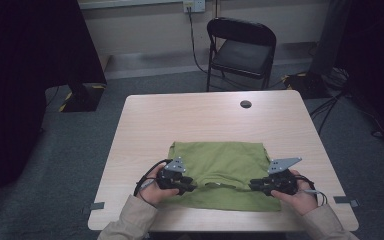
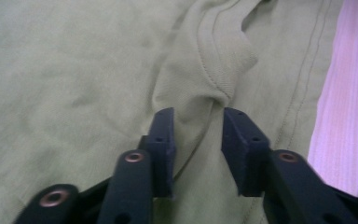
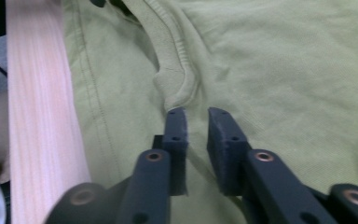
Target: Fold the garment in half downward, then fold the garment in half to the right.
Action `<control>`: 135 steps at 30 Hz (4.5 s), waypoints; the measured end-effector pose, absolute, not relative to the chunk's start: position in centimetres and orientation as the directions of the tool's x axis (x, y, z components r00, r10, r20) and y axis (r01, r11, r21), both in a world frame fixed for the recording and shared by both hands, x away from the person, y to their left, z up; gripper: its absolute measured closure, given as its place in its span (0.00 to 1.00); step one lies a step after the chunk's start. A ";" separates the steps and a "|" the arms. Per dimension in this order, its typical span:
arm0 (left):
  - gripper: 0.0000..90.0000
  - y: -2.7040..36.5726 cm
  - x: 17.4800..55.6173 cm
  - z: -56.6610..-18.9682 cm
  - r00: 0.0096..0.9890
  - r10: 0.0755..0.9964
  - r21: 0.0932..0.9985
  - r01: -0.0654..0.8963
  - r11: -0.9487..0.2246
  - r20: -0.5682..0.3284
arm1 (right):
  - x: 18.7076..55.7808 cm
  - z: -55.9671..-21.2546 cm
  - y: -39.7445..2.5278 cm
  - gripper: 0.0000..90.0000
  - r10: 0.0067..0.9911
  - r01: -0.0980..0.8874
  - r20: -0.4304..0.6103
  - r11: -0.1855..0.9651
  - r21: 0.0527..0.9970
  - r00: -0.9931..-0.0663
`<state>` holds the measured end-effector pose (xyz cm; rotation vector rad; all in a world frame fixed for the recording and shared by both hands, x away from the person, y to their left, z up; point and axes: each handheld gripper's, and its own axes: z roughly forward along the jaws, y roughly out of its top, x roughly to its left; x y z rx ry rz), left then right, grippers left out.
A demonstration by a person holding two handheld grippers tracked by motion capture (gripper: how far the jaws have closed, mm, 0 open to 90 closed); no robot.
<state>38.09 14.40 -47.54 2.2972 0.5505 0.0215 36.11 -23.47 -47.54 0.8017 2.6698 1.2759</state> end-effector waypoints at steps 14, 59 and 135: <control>0.09 15.9 37.3 -47.7 0.841 0.537 0.703 0.425 -0.570 -0.073 | 36.3 -48.6 -23.3 0.06 0.599 0.435 0.042 0.531 0.727 -0.800; 0.00 21.3 35.0 -50.1 0.804 0.594 0.717 0.432 -0.547 -0.032 | 35.5 -49.8 -26.4 0.01 0.572 0.370 -0.047 0.589 0.718 -0.819; 0.02 22.1 37.9 -46.5 0.704 0.708 0.753 0.500 -0.427 -0.066 | 35.0 -46.8 -23.2 0.02 0.545 0.362 0.000 0.556 0.748 -0.838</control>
